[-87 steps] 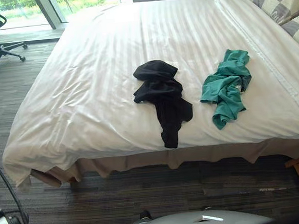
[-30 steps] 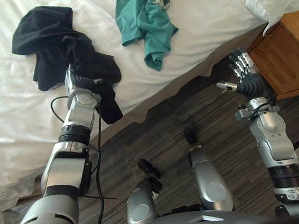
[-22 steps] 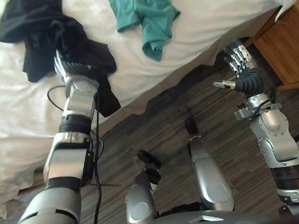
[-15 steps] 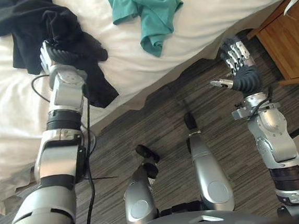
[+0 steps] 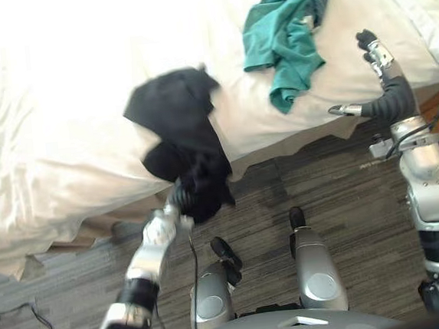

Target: Tidy the bed and pick cloth on bed and put in laundry

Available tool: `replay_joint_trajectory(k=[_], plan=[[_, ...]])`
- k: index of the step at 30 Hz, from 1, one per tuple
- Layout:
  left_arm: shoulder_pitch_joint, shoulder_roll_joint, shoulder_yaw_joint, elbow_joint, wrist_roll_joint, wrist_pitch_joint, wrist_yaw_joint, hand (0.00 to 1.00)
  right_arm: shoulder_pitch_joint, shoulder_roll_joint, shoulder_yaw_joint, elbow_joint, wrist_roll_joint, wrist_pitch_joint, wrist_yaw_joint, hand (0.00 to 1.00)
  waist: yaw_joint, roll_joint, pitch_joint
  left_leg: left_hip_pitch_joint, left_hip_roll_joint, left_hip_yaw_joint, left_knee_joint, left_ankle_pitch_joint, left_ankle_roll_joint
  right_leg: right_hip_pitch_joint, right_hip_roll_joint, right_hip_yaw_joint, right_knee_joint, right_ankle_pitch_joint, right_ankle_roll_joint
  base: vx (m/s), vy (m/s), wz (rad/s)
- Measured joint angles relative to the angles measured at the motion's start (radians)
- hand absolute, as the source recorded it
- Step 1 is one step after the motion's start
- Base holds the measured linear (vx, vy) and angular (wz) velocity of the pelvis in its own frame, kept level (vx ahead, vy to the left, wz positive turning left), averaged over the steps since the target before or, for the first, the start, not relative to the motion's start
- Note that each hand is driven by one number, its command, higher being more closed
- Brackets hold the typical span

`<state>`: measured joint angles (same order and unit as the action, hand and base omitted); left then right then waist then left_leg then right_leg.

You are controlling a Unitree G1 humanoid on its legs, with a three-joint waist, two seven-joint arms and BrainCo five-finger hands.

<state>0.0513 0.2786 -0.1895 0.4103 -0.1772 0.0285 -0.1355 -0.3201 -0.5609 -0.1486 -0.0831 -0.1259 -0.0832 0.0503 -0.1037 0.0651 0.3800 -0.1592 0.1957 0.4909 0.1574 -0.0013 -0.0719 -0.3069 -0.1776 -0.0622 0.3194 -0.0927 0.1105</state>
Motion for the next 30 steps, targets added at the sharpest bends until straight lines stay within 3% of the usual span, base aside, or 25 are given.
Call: replay_joint_trajectory(k=[3,6,9,12,15,23,27,28,30], plan=[[0.170,-0.003,-0.006,0.000,-0.063,0.014,-0.061,1.00,-0.107,-0.106,-0.001,0.140,-0.017,0.048,-0.017,0.00,0.055,0.005,0.001,-0.029,-0.009,-0.048,-0.006,0.019,0.005,0.006,-0.010,-0.040,-0.005,-0.001,-0.001,0.02,-0.018,0.50],[0.210,-0.040,0.023,-0.032,-0.217,0.008,-0.109,1.00,-0.276,-0.188,0.022,0.327,-0.019,0.091,-0.029,0.00,0.115,0.039,0.009,-0.041,-0.023,-0.099,-0.016,0.039,0.013,0.024,-0.023,-0.078,-0.006,-0.002,-0.004,-0.02,-0.011,0.44],[0.235,-0.076,0.020,-0.071,-0.251,0.008,-0.129,1.00,-0.421,-0.251,0.084,0.454,-0.053,0.098,-0.034,0.00,0.125,0.074,0.017,-0.072,-0.037,-0.141,-0.024,0.056,0.021,0.021,-0.038,-0.114,-0.005,-0.003,-0.002,-0.05,0.002,0.42],[0.241,-0.075,0.013,-0.094,-0.286,0.013,-0.131,1.00,-0.491,-0.296,0.133,0.560,-0.078,0.098,-0.034,0.00,0.149,0.082,0.022,-0.074,-0.052,-0.147,-0.074,0.089,0.021,-0.001,-0.045,-0.120,0.004,-0.004,-0.002,-0.03,-0.011,0.16],[0.237,-0.077,0.014,-0.095,-0.314,0.015,-0.129,1.00,-0.578,-0.349,0.190,0.657,-0.106,0.100,-0.034,0.00,0.150,0.104,0.040,-0.081,-0.066,-0.154,-0.112,0.114,0.023,-0.022,-0.055,-0.132,0.012,-0.004,-0.002,0.00,-0.013,0.12],[0.158,-0.077,0.022,-0.093,-0.314,0.027,-0.142,1.00,-0.812,-0.497,0.330,0.929,-0.180,0.135,-0.032,0.00,0.179,0.175,0.086,-0.174,-0.113,-0.171,-0.195,0.191,0.024,-0.194,-0.107,-0.141,0.122,-0.030,-0.009,0.04,-0.015,0.14],[0.148,-0.075,0.004,-0.084,-0.336,0.021,-0.153,1.00,-0.899,-0.543,0.405,0.945,-0.256,0.136,-0.039,0.00,0.181,0.186,0.083,-0.210,-0.148,-0.171,-0.226,0.216,0.017,-0.293,-0.146,-0.119,0.203,-0.061,-0.007,0.04,-0.045,0.10],[0.136,-0.075,-0.009,-0.067,-0.354,0.010,-0.167,1.00,-0.914,-0.560,0.427,0.943,-0.300,0.140,-0.035,1.00,0.188,0.186,0.082,-0.221,-0.155,-0.170,-0.236,0.222,0.010,-0.321,-0.156,-0.114,0.221,-0.069,-0.009,0.00,-0.063,0.11],[0.125,-0.075,-0.023,-0.063,-0.356,-0.008,-0.177,1.00,-0.939,-0.574,0.437,0.921,-0.356,0.165,-0.024,1.00,0.192,0.190,0.080,-0.248,-0.160,-0.170,-0.250,0.224,0.002,-0.367,-0.165,-0.110,0.248,-0.081,-0.008,-0.02,-0.075,0.13]])
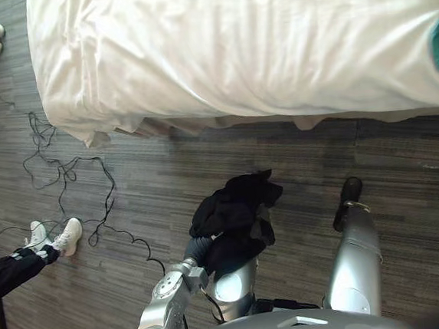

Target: Tidy the bed and pick cloth on bed and put in laundry

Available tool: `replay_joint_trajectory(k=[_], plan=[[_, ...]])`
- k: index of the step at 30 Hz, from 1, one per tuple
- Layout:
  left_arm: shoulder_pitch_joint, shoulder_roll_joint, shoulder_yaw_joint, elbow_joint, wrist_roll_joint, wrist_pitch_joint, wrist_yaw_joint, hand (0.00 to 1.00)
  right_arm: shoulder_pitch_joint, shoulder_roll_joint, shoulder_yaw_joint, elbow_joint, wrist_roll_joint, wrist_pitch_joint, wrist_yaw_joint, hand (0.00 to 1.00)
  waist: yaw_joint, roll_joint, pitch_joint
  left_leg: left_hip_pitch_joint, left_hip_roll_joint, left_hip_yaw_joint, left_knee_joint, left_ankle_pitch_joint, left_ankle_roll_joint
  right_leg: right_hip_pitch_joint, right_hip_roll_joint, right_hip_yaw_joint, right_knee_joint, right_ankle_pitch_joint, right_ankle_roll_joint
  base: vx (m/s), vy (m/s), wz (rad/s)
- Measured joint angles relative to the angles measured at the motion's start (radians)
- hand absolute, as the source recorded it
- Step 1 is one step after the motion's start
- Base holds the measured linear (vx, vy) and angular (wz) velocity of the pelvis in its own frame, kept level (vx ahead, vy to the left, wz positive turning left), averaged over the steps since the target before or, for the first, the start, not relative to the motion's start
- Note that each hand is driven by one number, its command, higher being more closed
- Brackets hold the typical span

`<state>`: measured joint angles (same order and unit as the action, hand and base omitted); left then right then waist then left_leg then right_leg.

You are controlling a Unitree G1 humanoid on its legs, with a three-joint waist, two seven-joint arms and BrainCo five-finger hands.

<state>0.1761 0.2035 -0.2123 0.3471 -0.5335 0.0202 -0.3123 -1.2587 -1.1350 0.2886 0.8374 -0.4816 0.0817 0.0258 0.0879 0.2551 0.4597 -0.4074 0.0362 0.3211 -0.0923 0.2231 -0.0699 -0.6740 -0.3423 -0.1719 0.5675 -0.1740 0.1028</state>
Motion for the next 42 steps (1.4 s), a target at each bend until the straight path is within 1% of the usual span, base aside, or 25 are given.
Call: replay_joint_trajectory(k=[3,6,8,10,12,14,15,16,18,19,20,21,22,23,24,25,26,29,32,34,37,39,40,41,42], plan=[[-0.006,-0.001,-0.019,-0.001,0.004,-0.049,-0.027,1.00,-0.035,-0.029,0.012,-0.062,-0.055,0.068,0.070,1.00,0.008,0.009,-0.007,-0.031,-0.002,0.007,-0.005,0.009,-0.013,-0.051,-0.010,0.011,0.027,-0.003,0.000,-0.03,-0.086,0.06],[-0.001,-0.001,-0.019,-0.020,0.005,-0.098,-0.033,1.00,-0.040,-0.034,0.012,-0.099,0.011,0.125,0.089,1.00,0.013,0.011,-0.012,-0.027,0.000,0.023,-0.005,0.011,-0.016,-0.054,-0.014,0.017,0.034,-0.005,-0.001,0.01,-0.062,-0.03],[-0.001,-0.002,-0.019,-0.048,0.004,-0.106,-0.031,1.00,-0.029,-0.035,-0.007,-0.103,0.095,0.127,0.088,1.00,0.010,0.009,-0.013,-0.016,-0.002,0.028,-0.004,0.012,-0.016,-0.048,-0.018,0.021,0.041,-0.007,-0.001,0.05,-0.052,-0.02],[0.000,-0.005,-0.017,-0.076,0.002,-0.115,-0.030,1.00,0.023,-0.032,-0.057,-0.106,0.194,0.099,0.077,1.00,0.005,0.007,-0.015,0.009,-0.005,0.031,-0.004,0.017,-0.009,-0.024,-0.022,0.021,0.048,-0.016,-0.001,0.09,-0.067,-0.03],[0.021,-0.012,0.004,-0.105,-0.007,-0.119,-0.028,1.00,0.148,0.009,-0.148,-0.108,0.291,0.028,0.068,1.00,-0.010,-0.017,-0.026,0.052,-0.006,0.034,-0.004,0.018,-0.007,0.017,-0.025,0.020,0.052,-0.030,-0.001,0.11,-0.079,-0.08],[0.062,-0.019,0.028,-0.154,-0.007,-0.122,-0.005,1.00,0.378,0.108,-0.283,-0.153,0.442,-0.089,0.078,1.00,-0.037,-0.057,-0.047,0.123,-0.004,0.029,-0.004,0.008,-0.020,0.101,-0.024,0.003,0.043,-0.050,-0.001,0.13,-0.094,-0.05],[0.071,-0.019,0.030,-0.167,-0.008,-0.122,0.001,1.00,0.439,0.137,-0.316,-0.170,0.488,-0.113,0.088,1.00,-0.046,-0.062,-0.051,0.139,-0.003,0.028,-0.004,0.005,-0.024,0.127,-0.023,-0.009,0.036,-0.052,-0.003,0.10,-0.064,0.03],[0.086,-0.021,0.040,-0.191,-0.011,-0.115,0.014,1.00,0.589,0.208,-0.400,-0.228,0.608,-0.154,0.130,1.00,-0.065,-0.077,-0.056,0.176,0.002,0.028,-0.002,-0.002,-0.030,0.183,-0.021,-0.030,0.018,-0.057,-0.004,0.08,-0.046,0.12],[0.094,-0.033,0.091,-0.209,-0.028,-0.097,0.017,1.00,0.812,0.362,-0.517,-0.361,0.754,-0.187,0.172,1.00,-0.093,-0.094,-0.059,0.203,0.017,0.039,0.039,-0.041,-0.008,0.264,-0.020,-0.070,-0.009,-0.058,-0.004,0.07,-0.040,0.19],[0.092,-0.047,0.146,-0.209,-0.042,-0.080,0.027,1.00,0.964,0.493,-0.578,-0.467,0.823,-0.202,0.186,1.00,-0.107,-0.109,-0.066,0.212,0.024,0.062,0.075,-0.061,0.015,0.309,-0.024,-0.098,-0.018,-0.062,-0.004,0.04,-0.017,0.38],[0.091,-0.051,0.198,-0.204,-0.052,-0.059,0.043,1.00,1.110,0.636,-0.598,-0.544,0.878,-0.225,0.195,1.00,-0.118,-0.132,-0.090,0.215,0.024,0.078,0.093,-0.060,0.019,0.347,-0.027,-0.128,-0.027,-0.068,-0.002,0.04,-0.011,0.51],[0.092,-0.051,0.217,-0.200,-0.064,-0.050,0.051,1.00,1.181,0.710,-0.594,-0.567,0.895,-0.234,0.205,1.00,-0.125,-0.143,-0.102,0.216,0.022,0.087,0.097,-0.056,0.025,0.370,-0.033,-0.149,-0.033,-0.073,-0.001,0.02,0.018,0.85],[0.089,-0.052,0.240,-0.187,-0.067,-0.043,0.058,1.00,1.315,0.845,-0.570,-0.594,0.915,-0.248,0.217,1.00,-0.137,-0.155,-0.126,0.224,0.017,0.106,0.089,-0.052,0.034,0.419,-0.050,-0.202,-0.049,-0.083,0.001,0.01,0.040,1.01],[0.082,-0.063,0.245,-0.154,-0.067,-0.042,0.063,1.00,1.423,0.946,-0.528,-0.595,0.927,-0.252,0.226,1.00,-0.140,-0.165,-0.151,0.244,0.032,0.170,0.081,-0.127,0.051,0.467,-0.063,-0.255,-0.065,-0.086,0.006,0.01,0.062,1.04],[0.074,-0.068,0.243,-0.128,-0.067,-0.039,0.071,1.00,1.467,0.992,-0.499,-0.593,0.926,-0.253,0.227,1.00,-0.141,-0.182,-0.159,0.253,0.039,0.233,0.109,-0.174,0.041,0.492,-0.083,-0.275,-0.075,-0.084,0.009,0.02,0.053,0.95],[0.078,-0.088,0.241,-0.096,-0.066,-0.034,0.079,1.00,1.534,1.055,-0.438,-0.598,0.918,-0.255,0.230,1.00,-0.148,-0.198,-0.175,0.256,0.075,0.324,0.242,-0.204,0.061,0.536,-0.105,-0.309,-0.076,-0.089,0.024,0.04,0.045,0.81],[0.089,-0.115,0.230,-0.060,-0.067,-0.032,0.085,1.00,1.568,1.079,-0.385,-0.598,0.913,-0.256,0.236,1.00,-0.149,-0.189,-0.192,0.271,0.090,0.316,0.270,-0.216,0.080,0.569,-0.106,-0.318,-0.073,-0.096,0.041,0.03,0.059,0.70],[0.109,-0.135,0.172,0.003,-0.106,-0.025,0.124,1.00,1.566,1.088,-0.303,-0.579,0.882,-0.246,0.242,1.00,-0.143,-0.202,-0.240,0.277,0.055,0.286,0.236,-0.215,0.088,0.627,-0.111,-0.368,-0.138,-0.061,0.070,0.03,0.128,0.51],[0.140,-0.156,0.127,-0.001,-0.156,-0.024,0.157,1.00,1.538,1.090,-0.239,-0.553,0.870,-0.215,0.247,1.00,-0.123,-0.223,-0.261,0.287,0.023,0.212,0.207,-0.215,0.093,0.749,-0.094,-0.489,-0.240,-0.011,0.087,0.06,0.096,0.80],[0.162,-0.156,0.123,-0.010,-0.174,-0.027,0.169,1.00,1.543,1.085,-0.193,-0.538,0.870,-0.195,0.248,1.00,-0.099,-0.239,-0.268,0.283,0.002,0.152,0.220,-0.229,0.114,0.812,-0.095,-0.569,-0.251,0.015,0.077,0.08,0.082,0.89],[0.187,-0.155,0.100,-0.017,-0.193,-0.044,0.199,1.00,1.571,1.083,-0.141,-0.536,0.870,-0.185,0.247,1.00,-0.070,-0.234,-0.271,0.286,-0.009,0.075,0.213,-0.238,0.125,0.850,-0.099,-0.616,-0.193,0.083,0.024,0.07,0.101,0.90],[0.212,-0.156,0.091,-0.039,-0.204,-0.060,0.219,1.00,1.573,1.084,-0.114,-0.536,0.850,-0.184,0.254,1.00,-0.066,-0.234,-0.272,0.302,-0.043,-0.027,0.187,-0.216,0.140,0.844,-0.118,-0.576,-0.090,0.134,-0.039,0.12,0.104,1.34],[0.217,-0.157,0.066,-0.051,-0.225,-0.072,0.245,1.00,1.586,1.084,-0.116,-0.524,0.839,-0.183,0.266,1.00,-0.077,-0.231,-0.276,0.304,-0.058,-0.126,0.165,-0.184,0.157,0.807,-0.097,-0.459,-0.013,0.083,-0.077,0.16,0.023,2.31],[0.210,-0.145,0.055,-0.049,-0.239,-0.089,0.254,1.00,1.606,1.089,-0.117,-0.520,0.840,-0.187,0.269,1.00,-0.092,-0.231,-0.276,0.293,-0.077,-0.230,0.154,-0.169,0.154,0.784,-0.001,-0.325,-0.016,-0.020,-0.062,0.14,-0.027,2.48],[0.207,-0.144,0.055,-0.046,-0.240,-0.093,0.255,1.00,1.615,1.088,-0.115,-0.520,0.843,-0.192,0.269,1.00,-0.094,-0.231,-0.276,0.294,-0.091,-0.278,0.144,-0.161,0.152,0.774,0.044,-0.267,-0.030,-0.057,-0.067,0.15,-0.134,2.70]])
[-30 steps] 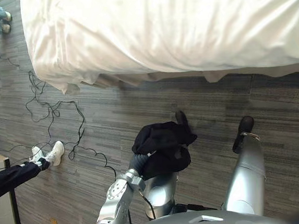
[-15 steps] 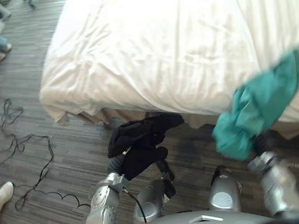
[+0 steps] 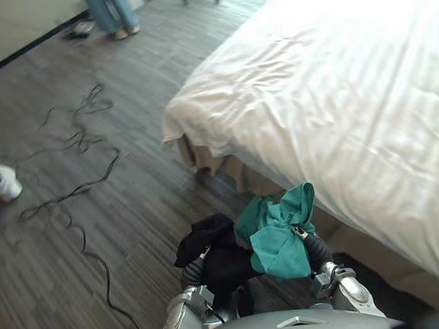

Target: Tidy the bed and pick cloth on bed and put in laundry

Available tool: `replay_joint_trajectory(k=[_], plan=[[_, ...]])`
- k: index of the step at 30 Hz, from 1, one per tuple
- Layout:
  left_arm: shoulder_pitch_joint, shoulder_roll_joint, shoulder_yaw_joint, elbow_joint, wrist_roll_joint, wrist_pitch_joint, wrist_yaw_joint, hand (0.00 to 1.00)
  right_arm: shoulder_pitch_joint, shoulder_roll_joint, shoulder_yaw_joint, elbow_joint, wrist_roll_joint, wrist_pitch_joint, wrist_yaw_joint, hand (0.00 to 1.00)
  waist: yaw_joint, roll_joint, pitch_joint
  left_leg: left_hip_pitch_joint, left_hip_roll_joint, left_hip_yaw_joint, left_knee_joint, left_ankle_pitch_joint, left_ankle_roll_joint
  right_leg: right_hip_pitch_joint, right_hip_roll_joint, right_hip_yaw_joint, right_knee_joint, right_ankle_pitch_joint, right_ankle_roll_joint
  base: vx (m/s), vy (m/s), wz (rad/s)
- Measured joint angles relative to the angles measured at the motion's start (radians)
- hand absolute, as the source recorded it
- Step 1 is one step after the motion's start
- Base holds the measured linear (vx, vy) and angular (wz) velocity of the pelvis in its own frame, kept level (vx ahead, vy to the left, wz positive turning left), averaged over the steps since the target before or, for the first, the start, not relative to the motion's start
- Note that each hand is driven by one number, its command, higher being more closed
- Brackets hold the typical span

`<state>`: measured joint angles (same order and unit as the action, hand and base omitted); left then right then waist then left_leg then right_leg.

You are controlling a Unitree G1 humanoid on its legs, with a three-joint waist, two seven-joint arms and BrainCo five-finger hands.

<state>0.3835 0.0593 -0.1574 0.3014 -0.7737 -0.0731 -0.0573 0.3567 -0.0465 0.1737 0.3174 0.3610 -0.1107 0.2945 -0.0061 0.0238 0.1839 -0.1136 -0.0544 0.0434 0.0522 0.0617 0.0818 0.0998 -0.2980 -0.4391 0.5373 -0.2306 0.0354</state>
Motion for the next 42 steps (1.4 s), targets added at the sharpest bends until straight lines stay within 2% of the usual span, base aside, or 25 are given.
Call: replay_joint_trajectory(k=[2,3,4,5,6,7,8,10,14,15,16,19,21,22,30,34,35,36,37,38,39,40,41,42], plan=[[-0.006,0.001,-0.002,0.036,-0.001,-0.026,0.002,1.00,0.053,-0.004,-0.005,0.001,0.010,-0.030,-0.003,1.00,-0.001,-0.022,-0.011,0.026,-0.080,-0.195,-0.055,0.043,0.000,-0.051,0.139,0.223,-0.067,-0.097,-0.010,0.15,-0.159,2.61],[-0.005,0.002,-0.002,0.046,0.000,-0.030,0.002,1.00,0.066,-0.004,-0.006,0.001,0.011,-0.038,-0.004,1.00,-0.001,-0.021,-0.012,0.029,-0.097,-0.242,-0.063,0.050,-0.002,-0.065,0.165,0.270,-0.075,-0.105,-0.020,0.10,-0.113,2.50],[-0.005,0.004,-0.002,0.063,0.002,-0.037,0.003,1.00,0.082,-0.004,-0.008,0.001,0.019,-0.050,-0.006,1.00,-0.007,-0.022,-0.013,0.037,-0.122,-0.314,-0.066,0.052,0.000,-0.101,0.214,0.365,-0.089,-0.117,-0.013,0.09,-0.117,2.34],[-0.005,0.007,-0.003,0.082,0.011,-0.044,0.001,1.00,0.089,-0.005,-0.009,0.009,0.036,-0.060,-0.012,1.00,-0.008,-0.026,-0.015,0.047,-0.132,-0.328,-0.068,0.056,0.007,-0.114,0.236,0.420,-0.150,-0.112,-0.014,0.07,-0.106,2.22],[0.000,0.012,-0.002,0.084,0.016,-0.046,-0.002,1.00,0.091,-0.001,-0.006,0.010,0.054,-0.061,-0.016,1.00,-0.002,-0.032,-0.013,0.054,-0.143,-0.327,-0.069,0.057,0.008,-0.122,0.228,0.430,-0.178,-0.083,-0.013,0.09,-0.127,1.72],[0.014,0.004,-0.002,0.087,0.021,-0.048,-0.002,1.00,0.093,-0.005,-0.001,0.018,0.085,-0.063,-0.019,1.00,0.014,-0.037,-0.024,0.075,-0.143,-0.324,-0.084,0.060,0.011,-0.094,0.217,0.389,-0.186,-0.097,-0.023,0.10,-0.102,1.02],[0.043,-0.009,-0.001,0.077,0.018,-0.058,-0.004,1.00,0.087,-0.014,-0.001,0.007,0.101,-0.064,-0.023,1.00,0.036,-0.021,-0.035,0.071,-0.133,-0.303,-0.088,0.058,0.010,-0.079,0.213,0.357,-0.216,-0.092,-0.022,0.11,-0.100,0.77],[0.064,-0.017,0.000,0.074,0.010,-0.062,-0.009,1.00,0.072,-0.009,0.008,-0.018,0.107,-0.071,-0.029,1.00,0.042,-0.004,-0.043,0.045,-0.119,-0.254,-0.062,0.042,0.007,-0.050,0.213,0.309,-0.263,-0.084,-0.021,0.10,-0.069,0.68],[0.058,-0.022,-0.006,0.062,0.018,-0.079,-0.037,1.00,0.063,0.004,0.065,-0.043,0.106,-0.073,-0.064,1.00,0.067,-0.021,-0.050,-0.003,-0.113,-0.173,0.035,-0.042,0.007,0.014,0.206,0.256,-0.313,-0.079,-0.023,0.16,-0.042,0.38],[0.045,-0.020,-0.023,0.062,0.068,-0.089,-0.049,1.00,0.065,0.007,0.066,-0.051,0.106,-0.073,-0.074,1.00,0.072,-0.031,-0.052,-0.033,-0.105,-0.129,0.127,-0.091,0.004,0.034,0.206,0.242,-0.315,-0.077,-0.019,0.22,-0.042,0.13],[0.043,-0.016,-0.032,0.062,0.087,-0.088,-0.049,1.00,0.065,0.008,0.065,-0.050,0.106,-0.073,-0.076,1.00,0.075,-0.033,-0.053,-0.036,-0.108,-0.129,0.148,-0.097,0.003,0.044,0.207,0.238,-0.315,-0.076,-0.018,0.22,-0.043,0.28],[0.001,-0.002,-0.078,0.063,0.138,-0.089,-0.048,1.00,0.065,0.008,0.033,-0.045,0.109,-0.073,-0.084,1.00,0.063,-0.042,-0.062,0.005,-0.112,-0.145,0.129,-0.092,0.010,0.048,0.215,0.235,-0.258,-0.061,0.001,0.19,-0.033,0.44],[-0.018,-0.005,-0.088,0.065,0.137,-0.073,-0.048,1.00,0.065,0.000,0.021,-0.041,0.126,-0.074,-0.086,1.00,0.053,-0.031,-0.063,0.035,-0.096,-0.172,0.108,-0.088,0.007,0.034,0.231,0.265,-0.244,-0.084,-0.031,0.11,-0.025,0.21],[0.001,0.035,-0.157,0.109,0.137,-0.026,-0.054,1.00,0.039,-0.012,0.000,0.025,0.128,-0.095,-0.093,1.00,-0.004,-0.022,-0.077,0.168,-0.055,-0.083,-0.154,0.022,-0.011,0.047,0.233,0.287,-0.395,-0.018,-0.027,0.02,-0.005,0.04],[-0.001,0.035,-0.156,0.115,0.137,-0.024,-0.049,1.00,0.042,-0.012,-0.010,0.040,0.128,-0.090,-0.093,1.00,-0.008,-0.022,-0.077,0.169,-0.053,-0.078,-0.154,0.020,-0.015,0.047,0.233,0.290,-0.394,-0.018,-0.027,0.00,0.000,-0.01],[-0.060,0.037,-0.115,0.203,0.137,0.002,-0.016,1.00,0.030,-0.014,-0.062,0.116,0.126,-0.045,-0.105,1.00,-0.007,-0.022,-0.077,0.170,-0.048,-0.047,-0.138,-0.011,-0.034,0.048,0.232,0.305,-0.384,-0.020,-0.029,-0.01,-0.010,-0.14],[-0.074,0.039,-0.099,0.217,0.137,0.005,-0.006,1.00,0.027,-0.015,-0.078,0.125,0.126,-0.038,-0.105,1.00,-0.007,-0.023,-0.076,0.158,-0.047,-0.033,-0.104,-0.034,-0.036,0.048,0.229,0.307,-0.379,-0.021,-0.029,-0.03,-0.041,-0.20],[-0.112,0.045,-0.055,0.256,0.137,0.012,0.009,1.00,0.011,-0.021,-0.109,0.145,0.125,-0.029,-0.105,1.00,-0.007,-0.022,-0.073,0.092,-0.026,0.037,0.035,-0.123,-0.054,0.049,0.226,0.307,-0.371,-0.022,-0.031,-0.02,-0.054,-0.12],[-0.135,0.047,-0.006,0.296,0.137,0.019,0.028,1.00,0.008,-0.049,-0.127,0.153,0.123,-0.018,-0.104,1.00,-0.007,-0.015,-0.063,0.032,0.019,0.113,0.194,-0.209,-0.081,0.055,0.238,0.296,-0.358,-0.035,-0.044,-0.01,-0.059,-0.10],[-0.147,0.047,0.015,0.312,0.137,0.019,0.036,1.00,0.005,-0.066,-0.134,0.157,0.121,-0.012,-0.104,1.00,-0.007,-0.003,-0.056,0.012,0.034,0.118,0.260,-0.230,-0.083,0.065,0.246,0.296,-0.351,-0.041,-0.047,0.02,-0.024,0.05],[-0.166,0.055,0.047,0.323,0.137,0.026,0.051,1.00,-0.008,-0.089,-0.153,0.176,0.115,-0.001,-0.104,1.00,-0.019,0.008,-0.041,-0.033,0.058,0.137,0.416,-0.236,-0.085,0.086,0.249,0.285,-0.332,-0.064,-0.046,-0.02,0.000,0.26],[-0.172,0.056,0.062,0.318,0.137,0.023,0.062,1.00,-0.009,-0.107,-0.169,0.181,0.113,0.008,-0.103,1.00,-0.020,0.005,-0.021,-0.093,0.081,0.143,0.568,-0.221,-0.110,0.095,0.250,0.273,-0.311,-0.086,-0.046,-0.03,0.010,0.29],[-0.170,0.059,0.068,0.320,0.138,0.025,0.064,1.00,-0.008,-0.117,-0.173,0.181,0.112,0.009,-0.101,1.00,-0.015,0.006,-0.014,-0.113,0.089,0.142,0.620,-0.209,-0.129,0.102,0.250,0.271,-0.303,-0.093,-0.048,-0.03,-0.009,0.16],[-0.161,0.061,0.085,0.320,0.138,0.031,0.064,1.00,-0.009,-0.127,-0.184,0.180,0.105,0.011,-0.097,1.00,-0.005,0.000,0.004,-0.137,0.093,0.141,0.686,-0.180,-0.172,0.118,0.242,0.274,-0.297,-0.106,-0.056,0.05,0.013,0.00]])
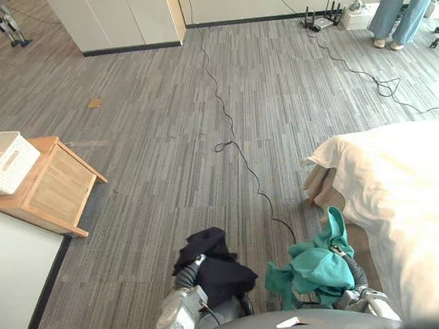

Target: Tidy the bed and pick cloth on bed and put in laundry

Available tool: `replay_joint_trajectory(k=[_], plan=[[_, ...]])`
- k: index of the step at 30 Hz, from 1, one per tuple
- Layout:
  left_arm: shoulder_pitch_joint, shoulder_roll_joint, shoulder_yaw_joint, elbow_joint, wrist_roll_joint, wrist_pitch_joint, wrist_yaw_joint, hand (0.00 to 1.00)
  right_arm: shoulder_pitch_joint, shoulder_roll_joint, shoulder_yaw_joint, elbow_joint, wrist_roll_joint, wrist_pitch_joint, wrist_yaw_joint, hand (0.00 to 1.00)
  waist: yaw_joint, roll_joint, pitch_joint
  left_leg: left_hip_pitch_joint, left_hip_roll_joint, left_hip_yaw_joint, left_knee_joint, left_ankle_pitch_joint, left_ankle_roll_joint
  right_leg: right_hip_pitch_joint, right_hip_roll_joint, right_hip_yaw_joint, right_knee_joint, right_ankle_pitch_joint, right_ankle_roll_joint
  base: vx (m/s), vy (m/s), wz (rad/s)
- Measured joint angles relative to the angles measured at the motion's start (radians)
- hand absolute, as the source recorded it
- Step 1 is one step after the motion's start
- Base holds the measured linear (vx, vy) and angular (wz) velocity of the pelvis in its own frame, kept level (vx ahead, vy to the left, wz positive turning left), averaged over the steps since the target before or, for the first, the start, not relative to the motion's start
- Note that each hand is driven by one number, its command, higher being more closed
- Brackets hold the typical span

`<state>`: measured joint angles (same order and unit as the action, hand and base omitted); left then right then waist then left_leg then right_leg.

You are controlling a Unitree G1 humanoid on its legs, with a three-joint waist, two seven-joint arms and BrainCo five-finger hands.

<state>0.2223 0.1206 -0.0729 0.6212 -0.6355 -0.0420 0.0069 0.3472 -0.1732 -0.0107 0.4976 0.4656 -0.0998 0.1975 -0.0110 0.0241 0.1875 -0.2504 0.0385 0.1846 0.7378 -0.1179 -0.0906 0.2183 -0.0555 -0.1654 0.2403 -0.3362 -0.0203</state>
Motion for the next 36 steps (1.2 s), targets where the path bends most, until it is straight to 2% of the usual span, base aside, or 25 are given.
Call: replay_joint_trajectory(k=[1,4,7,9,10,11,13,14,15,16,19,20,23,25,26,27,28,29,30,31,32,33,34,35,36], plan=[[0.007,-0.006,0.005,-0.001,0.002,0.006,-0.001,1.00,-0.005,-0.002,-0.012,0.000,-0.001,0.004,0.009,1.00,0.005,-0.009,0.010,-0.021,-0.001,0.005,0.032,-0.015,0.001,0.009,-0.008,-0.002,0.002,-0.006,-0.006,0.05,0.013,0.01],[0.024,-0.024,0.015,-0.004,0.039,0.005,-0.002,1.00,-0.012,-0.005,-0.040,-0.002,-0.023,0.029,0.032,1.00,0.003,0.009,0.024,-0.032,0.015,0.039,-0.085,-0.076,0.033,0.032,-0.013,-0.021,-0.014,-0.015,-0.005,0.08,0.062,0.24],[0.039,-0.028,0.016,-0.024,0.072,-0.024,0.001,1.00,0.005,-0.005,-0.039,-0.003,-0.041,0.038,0.063,1.00,0.016,0.000,0.032,-0.055,0.042,0.138,-0.274,-0.017,0.039,0.094,-0.046,-0.058,-0.053,-0.040,0.024,0.19,0.156,0.29],[0.051,-0.029,0.020,-0.043,0.089,-0.036,0.008,1.00,0.010,-0.002,-0.033,0.002,-0.041,0.038,0.079,1.00,0.030,-0.009,0.029,-0.069,0.063,0.191,-0.306,0.052,0.097,0.145,-0.066,-0.068,-0.066,-0.087,0.050,0.34,0.303,0.10],[0.064,-0.024,0.036,-0.051,0.109,-0.034,0.009,1.00,0.008,0.004,-0.022,0.002,-0.041,0.039,0.079,1.00,0.042,-0.034,0.015,-0.081,0.045,0.208,-0.269,0.018,0.158,0.146,-0.096,-0.069,-0.067,-0.108,0.034,0.32,0.262,-0.09],[0.062,-0.019,0.040,-0.059,0.113,-0.028,0.017,1.00,0.011,0.010,-0.013,0.002,-0.040,0.039,0.081,1.00,0.057,-0.062,-0.002,-0.083,0.020,0.234,-0.254,-0.030,0.164,0.142,-0.127,-0.067,-0.059,-0.113,0.022,0.49,0.272,0.00],[0.053,-0.010,0.060,-0.055,0.132,-0.007,0.023,1.00,0.004,0.013,-0.015,0.001,-0.039,0.040,0.078,1.00,0.053,-0.098,-0.017,-0.058,-0.059,0.238,-0.285,-0.082,0.209,-0.006,-0.220,-0.027,0.274,-0.029,0.103,0.62,0.322,0.30],[0.053,-0.004,0.064,-0.054,0.144,-0.009,0.023,1.00,0.004,0.017,-0.015,0.001,-0.039,0.041,0.076,1.00,0.052,-0.108,-0.014,-0.036,-0.078,0.239,-0.302,-0.092,0.216,-0.059,-0.243,-0.005,0.399,0.019,0.120,0.50,0.281,0.45],[0.054,0.007,0.067,-0.043,0.157,-0.009,0.023,1.00,0.002,0.024,-0.009,0.001,-0.048,0.044,0.075,1.00,0.049,-0.127,-0.006,0.014,-0.111,0.224,-0.331,-0.116,0.220,-0.167,-0.279,0.028,0.640,0.134,0.141,0.52,0.240,0.39],[0.060,0.011,0.067,-0.028,0.157,-0.006,0.026,1.00,0.002,0.030,-0.002,0.002,-0.060,0.051,0.072,1.00,0.041,-0.134,0.002,0.086,-0.128,0.199,-0.362,-0.130,0.223,-0.249,-0.285,0.035,0.822,0.130,0.135,0.54,0.230,0.34],[0.080,0.002,0.037,-0.018,0.158,-0.005,0.035,1.00,0.012,0.038,0.025,-0.001,-0.061,0.049,0.069,1.00,0.005,-0.089,0.021,0.290,-0.123,0.117,-0.483,-0.139,0.218,-0.383,-0.218,-0.021,0.891,0.069,0.099,0.55,0.192,0.46],[0.079,0.002,0.033,-0.019,0.158,-0.004,0.034,1.00,0.013,0.040,0.028,-0.001,-0.062,0.049,0.071,1.00,-0.001,-0.089,0.021,0.319,-0.123,0.100,-0.500,-0.139,0.215,-0.415,-0.215,-0.040,0.868,0.053,0.095,0.55,0.116,0.81],[0.066,-0.001,0.034,-0.020,0.155,0.022,0.033,1.00,0.013,0.042,0.017,0.001,-0.065,0.029,0.075,1.00,-0.026,-0.079,0.028,0.395,-0.090,0.008,-0.502,-0.165,0.165,-0.511,-0.186,-0.110,0.524,0.034,0.080,0.49,0.013,0.90],[0.065,-0.001,0.034,-0.020,0.153,0.040,0.027,1.00,0.011,0.047,0.006,0.000,-0.064,0.028,0.076,1.00,-0.025,-0.070,0.033,0.425,-0.055,-0.045,-0.493,-0.196,0.113,-0.524,-0.163,-0.104,0.216,0.132,0.087,0.60,-0.100,1.00],[0.069,0.003,0.034,-0.020,0.153,0.052,0.018,1.00,0.011,0.050,0.003,0.000,-0.063,0.031,0.076,1.00,-0.012,-0.070,0.035,0.446,-0.038,-0.076,-0.491,-0.217,0.078,-0.523,-0.155,-0.073,0.006,0.231,0.099,0.70,-0.217,0.83],[0.070,0.006,0.036,-0.019,0.153,0.062,0.014,1.00,0.011,0.050,0.003,0.000,-0.062,0.033,0.076,1.00,0.005,-0.074,0.039,0.477,-0.028,-0.104,-0.490,-0.241,0.039,-0.524,-0.158,-0.033,-0.085,0.302,0.122,0.71,-0.255,0.79],[0.076,0.006,0.038,-0.019,0.150,0.065,0.013,1.00,0.011,0.050,0.002,0.000,-0.062,0.035,0.075,1.00,0.008,-0.073,0.040,0.499,-0.016,-0.120,-0.487,-0.259,0.018,-0.521,-0.158,-0.018,-0.098,0.323,0.121,0.65,-0.297,0.88],[0.091,0.004,0.044,-0.015,0.144,0.074,0.012,1.00,0.008,0.051,0.005,0.000,-0.057,0.039,0.065,1.00,-0.001,-0.061,0.038,0.543,0.025,-0.159,-0.460,-0.304,-0.018,-0.524,-0.147,-0.005,-0.016,0.405,0.097,0.54,-0.270,0.78],[0.098,0.002,0.042,-0.013,0.144,0.075,0.008,1.00,0.004,0.050,0.003,0.000,-0.054,0.038,0.061,1.00,-0.002,-0.052,0.035,0.550,0.046,-0.170,-0.443,-0.313,-0.031,-0.539,-0.139,-0.009,0.054,0.424,0.080,0.66,-0.352,0.75],[0.098,-0.001,0.043,-0.008,0.144,0.075,-0.001,1.00,-0.005,0.044,0.000,0.000,-0.053,0.038,0.055,1.00,0.003,-0.036,0.024,0.544,0.072,-0.171,-0.398,-0.314,-0.035,-0.575,-0.124,-0.016,0.170,0.376,0.058,0.64,-0.353,0.33],[0.100,-0.016,0.046,-0.010,0.144,0.068,-0.007,1.00,-0.022,0.034,0.000,0.000,-0.053,0.039,0.056,1.00,0.006,-0.022,0.018,0.509,0.109,-0.169,-0.306,-0.300,-0.043,-0.587,-0.109,-0.033,0.244,0.312,0.035,0.75,-0.426,0.19],[0.098,-0.036,0.055,-0.009,0.144,0.051,-0.009,1.00,-0.042,0.028,0.002,0.000,-0.057,0.039,0.057,1.00,0.007,0.005,0.025,0.441,0.148,-0.173,-0.136,-0.238,-0.028,-0.583,-0.088,-0.054,0.301,0.241,0.008,0.61,-0.362,0.06],[0.093,-0.050,0.061,-0.008,0.136,0.036,-0.010,1.00,-0.053,0.021,0.007,0.001,-0.057,0.039,0.058,1.00,0.006,0.024,0.033,0.371,0.177,-0.177,0.010,-0.128,-0.001,-0.560,-0.065,-0.067,0.312,0.202,-0.012,0.56,-0.351,-0.07],[0.090,-0.063,0.067,-0.008,0.130,0.022,-0.016,1.00,-0.061,0.008,0.024,0.003,-0.059,0.042,0.061,1.00,0.006,0.040,0.042,0.308,0.204,-0.184,0.134,0.030,0.021,-0.521,-0.031,-0.066,0.293,0.173,-0.027,0.55,-0.321,-0.30],[0.089,-0.074,0.073,-0.008,0.119,0.004,-0.033,1.00,-0.072,0.002,0.040,0.015,-0.061,0.042,0.076,1.00,0.012,0.056,0.048,0.236,0.217,-0.210,0.284,0.050,0.010,-0.457,0.009,-0.064,0.250,0.157,-0.049,0.67,-0.337,-0.57]])
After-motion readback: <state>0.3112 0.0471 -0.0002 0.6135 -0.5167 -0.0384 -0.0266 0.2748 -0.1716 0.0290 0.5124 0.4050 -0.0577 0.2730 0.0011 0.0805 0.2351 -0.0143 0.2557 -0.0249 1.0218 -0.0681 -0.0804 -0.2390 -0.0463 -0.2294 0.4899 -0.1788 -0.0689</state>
